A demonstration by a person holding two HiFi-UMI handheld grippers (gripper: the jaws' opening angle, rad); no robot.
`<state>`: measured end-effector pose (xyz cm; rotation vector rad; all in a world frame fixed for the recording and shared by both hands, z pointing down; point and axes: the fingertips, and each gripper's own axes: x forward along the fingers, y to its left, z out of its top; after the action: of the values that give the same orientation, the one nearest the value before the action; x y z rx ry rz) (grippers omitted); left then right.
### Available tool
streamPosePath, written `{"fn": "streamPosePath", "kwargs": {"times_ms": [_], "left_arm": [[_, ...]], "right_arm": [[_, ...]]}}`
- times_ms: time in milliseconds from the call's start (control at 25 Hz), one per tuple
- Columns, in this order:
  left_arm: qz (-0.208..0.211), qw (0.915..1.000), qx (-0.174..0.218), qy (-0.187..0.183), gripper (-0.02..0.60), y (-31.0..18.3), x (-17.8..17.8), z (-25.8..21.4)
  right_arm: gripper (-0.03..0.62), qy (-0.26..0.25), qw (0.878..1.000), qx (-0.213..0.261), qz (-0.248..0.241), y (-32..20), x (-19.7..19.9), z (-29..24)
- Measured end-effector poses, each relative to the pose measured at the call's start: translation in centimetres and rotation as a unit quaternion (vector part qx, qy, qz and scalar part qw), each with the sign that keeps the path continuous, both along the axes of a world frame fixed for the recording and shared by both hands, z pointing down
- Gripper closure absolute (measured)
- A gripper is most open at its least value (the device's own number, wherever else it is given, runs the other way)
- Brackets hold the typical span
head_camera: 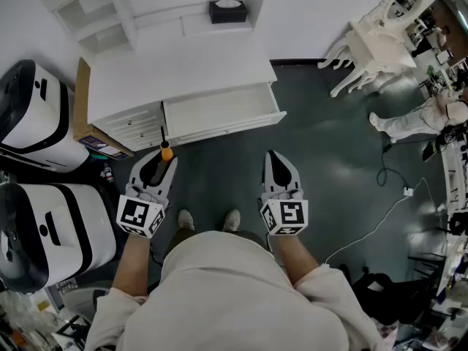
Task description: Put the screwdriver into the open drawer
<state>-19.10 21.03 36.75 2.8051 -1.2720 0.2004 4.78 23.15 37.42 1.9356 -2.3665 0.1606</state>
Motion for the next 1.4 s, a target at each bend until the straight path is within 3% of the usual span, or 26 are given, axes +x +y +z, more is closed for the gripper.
{"fn": "streamPosePath", "kwargs": {"times_ms": [840, 1400], "left_arm": [[0.0, 1.0, -0.001, -0.007, 0.469, 0.6, 1.8, 0.1], [-0.039, 0.9991, 0.012, -0.009, 0.469, 1.2, 5.3, 0.3]], "right_arm": [[0.591, -0.013, 1.0, 0.002, -0.014, 0.5, 1.4, 0.1], [0.591, 0.001, 0.998, 0.009, -0.065, -0.1, 4.6, 0.4]]}}
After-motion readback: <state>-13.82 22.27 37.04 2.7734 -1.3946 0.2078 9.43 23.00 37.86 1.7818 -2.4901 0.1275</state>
